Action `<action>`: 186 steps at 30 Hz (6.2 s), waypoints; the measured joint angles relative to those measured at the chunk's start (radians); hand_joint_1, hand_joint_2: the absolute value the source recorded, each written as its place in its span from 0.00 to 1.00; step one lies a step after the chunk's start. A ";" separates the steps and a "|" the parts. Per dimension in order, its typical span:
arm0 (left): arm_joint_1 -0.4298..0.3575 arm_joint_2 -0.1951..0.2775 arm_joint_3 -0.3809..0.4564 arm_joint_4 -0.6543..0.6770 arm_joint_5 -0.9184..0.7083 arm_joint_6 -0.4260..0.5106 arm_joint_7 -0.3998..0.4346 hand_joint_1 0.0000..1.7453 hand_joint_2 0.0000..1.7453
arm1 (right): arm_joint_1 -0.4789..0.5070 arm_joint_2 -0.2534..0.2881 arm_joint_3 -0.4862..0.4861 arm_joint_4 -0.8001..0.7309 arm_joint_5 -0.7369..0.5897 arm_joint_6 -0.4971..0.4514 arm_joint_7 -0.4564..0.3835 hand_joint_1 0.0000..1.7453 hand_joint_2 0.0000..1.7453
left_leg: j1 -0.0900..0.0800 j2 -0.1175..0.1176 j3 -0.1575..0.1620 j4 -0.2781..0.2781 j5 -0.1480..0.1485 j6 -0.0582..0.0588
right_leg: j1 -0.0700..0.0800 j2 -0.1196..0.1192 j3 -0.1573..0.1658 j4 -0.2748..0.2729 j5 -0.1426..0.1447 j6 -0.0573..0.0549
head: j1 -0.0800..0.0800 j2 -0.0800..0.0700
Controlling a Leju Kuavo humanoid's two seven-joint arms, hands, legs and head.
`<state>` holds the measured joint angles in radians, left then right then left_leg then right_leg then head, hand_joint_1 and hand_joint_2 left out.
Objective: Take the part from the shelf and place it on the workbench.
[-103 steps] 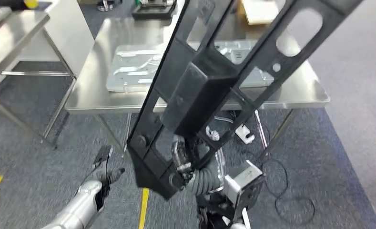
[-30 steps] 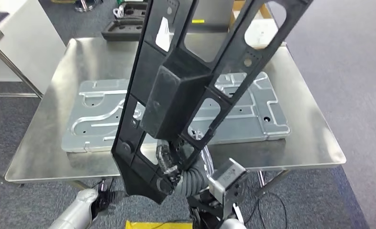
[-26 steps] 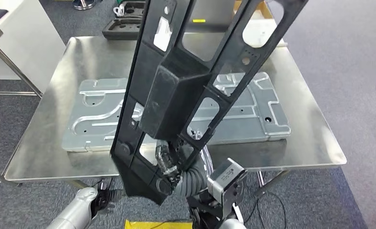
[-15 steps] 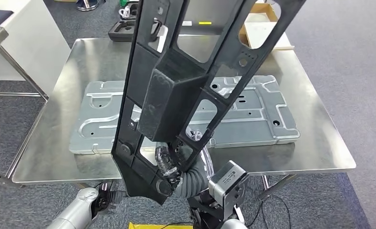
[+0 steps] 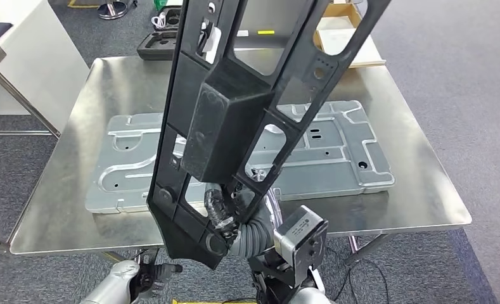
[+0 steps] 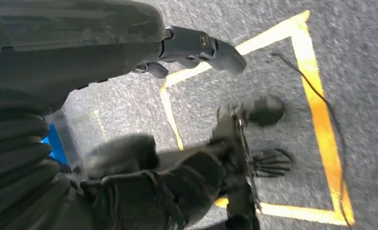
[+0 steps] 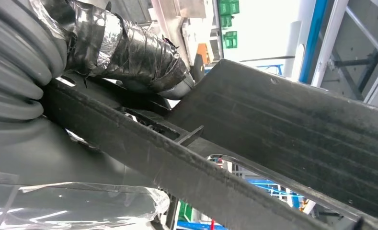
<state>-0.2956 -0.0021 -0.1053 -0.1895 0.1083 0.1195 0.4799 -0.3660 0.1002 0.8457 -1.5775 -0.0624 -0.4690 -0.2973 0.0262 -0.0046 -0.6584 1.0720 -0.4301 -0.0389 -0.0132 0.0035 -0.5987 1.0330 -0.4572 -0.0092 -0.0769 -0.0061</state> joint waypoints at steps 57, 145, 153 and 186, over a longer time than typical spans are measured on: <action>-0.033 -0.017 -0.058 0.049 0.033 -0.205 0.000 0.00 1.00 | -0.728 -0.155 0.080 0.897 0.829 0.398 0.546 1.00 1.00 | -0.011 -0.002 -0.111 0.224 -0.108 0.016 | 0.009 -0.003 -0.043 -0.007 0.047 -0.014 | 0.001 0.000; 0.032 0.035 -0.135 0.049 0.136 -0.029 -0.007 0.00 0.00 | -0.065 -0.140 -0.571 0.080 0.610 -0.231 0.071 0.00 0.00 | -0.016 0.005 -0.040 -0.034 0.045 0.030 | 0.008 -0.004 0.040 -0.017 -0.013 -0.001 | 0.022 0.000; 0.049 0.048 -0.091 0.048 0.221 0.094 -0.119 0.00 0.00 | 0.129 -0.104 -0.816 0.433 0.481 -0.201 -0.080 0.00 0.00 | -0.016 0.004 0.039 0.124 -0.083 0.025 | 0.004 -0.009 -0.085 -0.012 0.081 -0.008 | 0.011 0.000; -0.018 0.017 -0.173 0.030 0.027 -0.088 -0.091 0.00 0.00 | 0.256 -0.033 -0.744 1.307 0.694 0.532 0.375 0.00 0.00 | -0.031 0.046 0.137 -0.003 -0.099 0.054 | 0.005 -0.034 -0.071 0.007 0.057 0.002 | 0.010 0.000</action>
<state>-0.3132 0.0144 -0.2782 -0.1593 0.1356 0.0317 0.3891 -0.1101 0.0668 0.1017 -0.2703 0.6316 0.0634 0.0779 -0.0049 0.0415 -0.5215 1.0692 -0.5288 0.0147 -0.0080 -0.0307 -0.6700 1.0404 -0.4005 -0.0075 -0.0665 -0.0061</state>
